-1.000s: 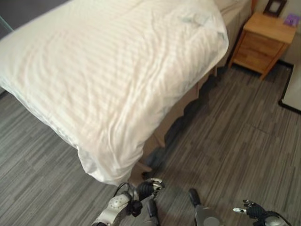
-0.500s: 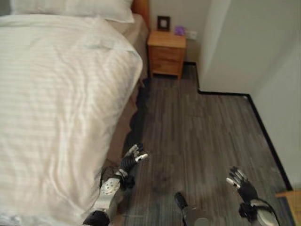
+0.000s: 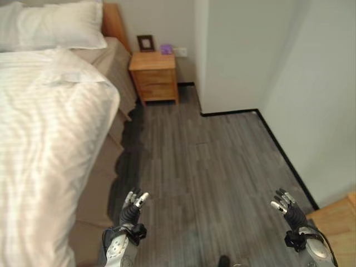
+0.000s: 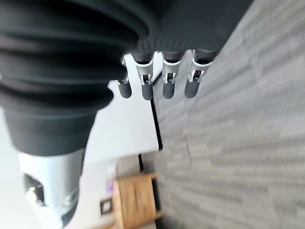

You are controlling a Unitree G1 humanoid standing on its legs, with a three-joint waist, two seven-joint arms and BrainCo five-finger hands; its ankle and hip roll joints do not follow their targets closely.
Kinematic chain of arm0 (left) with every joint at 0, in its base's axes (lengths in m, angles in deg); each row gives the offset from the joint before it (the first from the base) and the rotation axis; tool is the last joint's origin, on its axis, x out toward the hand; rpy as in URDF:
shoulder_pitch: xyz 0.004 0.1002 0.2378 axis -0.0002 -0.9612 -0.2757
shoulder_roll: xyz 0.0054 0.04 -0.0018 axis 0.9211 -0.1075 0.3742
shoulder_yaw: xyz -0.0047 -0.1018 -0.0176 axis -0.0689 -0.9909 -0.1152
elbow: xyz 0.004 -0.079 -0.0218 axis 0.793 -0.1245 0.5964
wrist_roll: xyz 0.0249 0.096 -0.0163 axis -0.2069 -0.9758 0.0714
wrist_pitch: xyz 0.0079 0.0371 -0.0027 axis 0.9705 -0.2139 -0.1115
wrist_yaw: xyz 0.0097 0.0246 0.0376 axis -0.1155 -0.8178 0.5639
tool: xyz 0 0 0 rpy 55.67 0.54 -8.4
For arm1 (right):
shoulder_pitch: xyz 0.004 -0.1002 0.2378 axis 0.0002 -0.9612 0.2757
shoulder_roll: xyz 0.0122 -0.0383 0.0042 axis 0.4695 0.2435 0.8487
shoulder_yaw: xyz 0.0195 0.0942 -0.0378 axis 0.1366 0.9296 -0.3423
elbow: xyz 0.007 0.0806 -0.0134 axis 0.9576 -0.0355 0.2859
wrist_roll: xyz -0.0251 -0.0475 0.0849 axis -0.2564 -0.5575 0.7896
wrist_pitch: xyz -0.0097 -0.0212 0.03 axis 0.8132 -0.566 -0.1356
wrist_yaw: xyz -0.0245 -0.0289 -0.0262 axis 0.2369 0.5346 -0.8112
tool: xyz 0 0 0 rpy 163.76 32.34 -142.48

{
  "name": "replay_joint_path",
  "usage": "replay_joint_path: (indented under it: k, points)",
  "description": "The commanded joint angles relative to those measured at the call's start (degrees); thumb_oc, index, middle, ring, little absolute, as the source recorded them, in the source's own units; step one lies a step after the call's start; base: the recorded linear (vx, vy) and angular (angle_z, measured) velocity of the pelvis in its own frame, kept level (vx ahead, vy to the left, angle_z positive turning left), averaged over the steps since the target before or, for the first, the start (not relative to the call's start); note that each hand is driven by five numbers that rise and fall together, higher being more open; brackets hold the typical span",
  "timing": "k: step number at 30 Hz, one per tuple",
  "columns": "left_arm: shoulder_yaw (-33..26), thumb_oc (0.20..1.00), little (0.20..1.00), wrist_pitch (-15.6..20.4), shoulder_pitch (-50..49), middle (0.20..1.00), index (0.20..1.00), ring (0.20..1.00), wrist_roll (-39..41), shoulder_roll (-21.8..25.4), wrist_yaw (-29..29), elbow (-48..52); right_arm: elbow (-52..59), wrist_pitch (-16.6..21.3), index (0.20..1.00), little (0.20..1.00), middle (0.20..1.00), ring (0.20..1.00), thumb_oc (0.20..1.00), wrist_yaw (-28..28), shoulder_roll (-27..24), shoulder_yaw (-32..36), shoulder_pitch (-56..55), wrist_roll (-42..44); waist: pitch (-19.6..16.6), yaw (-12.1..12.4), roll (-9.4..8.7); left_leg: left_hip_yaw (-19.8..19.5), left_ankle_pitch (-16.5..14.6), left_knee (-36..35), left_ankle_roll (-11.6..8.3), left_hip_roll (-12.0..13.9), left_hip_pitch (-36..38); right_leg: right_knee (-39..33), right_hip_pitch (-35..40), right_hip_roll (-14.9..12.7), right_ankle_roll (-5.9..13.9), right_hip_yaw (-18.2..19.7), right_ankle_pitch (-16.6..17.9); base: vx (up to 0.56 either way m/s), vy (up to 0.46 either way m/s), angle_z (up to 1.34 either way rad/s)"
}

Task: Making the bed.

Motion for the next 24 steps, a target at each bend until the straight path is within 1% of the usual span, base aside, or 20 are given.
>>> replay_joint_path:
  k: [1, 3, 4, 5, 6, 7, 9, 10, 13, 17, 19, 22, 24]
  points:
    - [-0.7, 1.000, 1.000, 3.8, 1.4, 1.000, 1.000, 1.000, 1.0, 1.3, 0.0, 2.6, 1.7, 2.5, 1.000, 1.000, 1.000, 1.000, 1.000, 1.1, -0.7, 1.7, 0.7, 3.6, 1.1, 0.0, 0.83, 0.8, 0.1, -5.6, 5.79, -7.6, -5.2, 0.7, 3.7, -2.3, 6.67, 2.5, -3.0, 0.07, -0.034, -0.72]
    - [-0.8, 1.000, 1.000, 3.6, 1.1, 1.000, 1.000, 1.000, 0.1, 1.7, -0.8, 2.1, 2.2, 2.5, 1.000, 1.000, 1.000, 1.000, 1.000, 1.6, -1.3, 2.0, 0.5, 2.3, 1.0, 0.4, 1.04, -1.7, -0.9, -7.6, 6.58, -10.2, -5.6, 0.8, 3.9, -1.8, 6.49, 3.5, -3.1, 0.09, -0.013, -0.27]
    - [-1.0, 1.000, 1.000, 3.6, 1.0, 1.000, 1.000, 1.000, 0.2, 1.7, -1.2, 1.6, 3.4, 2.6, 1.000, 1.000, 1.000, 1.000, 1.000, 1.9, -1.6, 1.9, 0.5, 1.2, 1.0, 0.9, 1.33, -3.5, -1.3, -9.2, 7.47, -13.0, -6.2, 0.7, 4.3, -1.2, 6.51, 4.6, -3.3, 0.08, 0.000, -0.24]
    - [-1.0, 1.000, 1.000, 3.6, 1.0, 1.000, 1.000, 1.000, 0.2, 1.7, -1.2, 1.6, 3.4, 2.6, 1.000, 1.000, 1.000, 1.000, 1.000, 1.9, -1.6, 1.9, 0.5, 1.2, 1.1, 1.0, 1.33, -3.5, -1.3, -9.2, 7.47, -13.0, -6.2, 0.7, 4.3, -1.2, 6.51, 4.6, -3.3, 0.07, 0.007, -0.28]
    - [-1.1, 1.000, 1.000, 4.1, 0.9, 1.000, 1.000, 1.000, 0.1, 1.7, -1.1, 1.5, 4.8, 3.3, 1.000, 1.000, 1.000, 1.000, 1.000, 2.3, -1.9, 1.9, 0.4, 0.1, 1.1, 0.7, 1.78, -2.5, -1.9, -9.7, 8.01, -13.3, -5.5, 1.4, 4.1, -0.8, 6.67, 4.8, -3.3, 0.05, 0.060, -0.40]
    - [-1.0, 1.000, 1.000, 4.0, 1.5, 1.000, 1.000, 1.000, 0.7, 1.7, -1.6, 1.7, 5.7, 3.1, 1.000, 1.000, 1.000, 1.000, 1.000, 2.9, -1.7, 1.4, 0.2, -0.6, 0.7, 0.2, 2.70, -1.4, -1.6, -11.4, 8.48, -13.4, -3.8, 1.8, 3.9, -0.3, 6.68, 5.5, -3.7, 0.05, 0.060, -0.32]
    - [-1.0, 1.000, 1.000, 4.3, 1.7, 1.000, 1.000, 1.000, 0.9, 1.8, -1.6, 1.8, 6.1, 3.2, 1.000, 1.000, 1.000, 1.000, 1.000, 2.8, -1.7, 1.3, 0.1, -0.7, 0.5, 0.1, 2.90, -1.3, -1.5, -12.9, 8.77, -13.6, -2.8, 1.5, 3.9, -0.3, 6.68, 5.9, -3.5, 0.04, 0.079, -0.19]
    - [-1.2, 1.000, 1.000, 4.6, 2.0, 1.000, 1.000, 1.000, 1.4, 1.7, -1.4, 2.3, 7.1, 3.6, 1.000, 1.000, 1.000, 1.000, 1.000, 2.5, -1.3, 1.6, -0.2, -1.3, -0.1, -0.4, 3.20, -1.1, -1.6, -14.7, 9.08, -14.0, -1.5, 1.2, 3.8, -0.2, 6.87, 6.1, -3.2, 0.06, 0.105, -0.19]
    - [-1.1, 1.000, 1.000, 4.9, 1.8, 1.000, 1.000, 1.000, 1.3, 2.1, -1.2, 4.3, 6.4, 3.6, 1.000, 1.000, 1.000, 1.000, 1.000, 1.9, -0.2, 1.9, -0.9, -2.1, -1.2, -1.0, 3.92, -0.1, -2.0, -16.8, 9.63, -14.1, 0.8, 0.6, 4.0, -0.5, 7.67, 7.1, -2.7, 0.07, 0.125, -0.12]
    - [-0.8, 1.000, 1.000, 5.0, 1.2, 1.000, 1.000, 1.000, -0.4, 2.6, -0.7, 5.4, 6.5, 3.5, 1.000, 1.000, 1.000, 1.000, 1.000, 1.3, 0.4, 1.0, -0.3, -3.4, -1.2, -0.9, 4.10, 0.2, -2.6, -17.0, 10.21, -14.4, 1.7, 0.8, 4.3, -0.8, 8.03, 7.8, -2.6, 0.02, 0.084, -0.11]
    - [-0.8, 1.000, 1.000, 5.1, 1.5, 1.000, 1.000, 1.000, -0.5, 2.4, -0.4, 5.3, 6.7, 3.5, 1.000, 1.000, 1.000, 1.000, 1.000, 0.9, 0.7, 0.0, 0.7, -4.3, -1.0, -0.7, 3.98, 0.9, -2.8, -17.0, 10.29, -14.4, 1.8, 0.5, 4.4, -1.2, 8.38, 7.8, -2.1, 0.00, 0.076, -0.02]
    - [-1.2, 1.000, 1.000, 5.7, 1.5, 1.000, 1.000, 1.000, -0.1, 2.3, 0.7, 5.7, 8.4, 3.6, 1.000, 1.000, 1.000, 1.000, 1.000, 0.5, 1.3, -0.7, 1.2, -3.7, -0.6, -0.2, 3.34, 1.9, -3.6, -16.6, 10.57, -14.5, 1.9, 0.2, 4.7, -1.8, 8.90, 7.3, -1.9, 0.05, 0.076, -0.05]
    - [-1.3, 1.000, 1.000, 5.8, 1.7, 1.000, 1.000, 1.000, 0.0, 2.3, 0.8, 5.5, 8.4, 3.6, 1.000, 1.000, 1.000, 1.000, 1.000, 0.3, 1.5, -0.8, 1.3, -3.5, -0.6, -0.1, 3.26, 2.1, -3.7, -16.6, 10.70, -14.6, 1.9, 0.3, 4.7, -1.9, 9.04, 7.4, -1.9, 0.05, 0.062, -0.09]
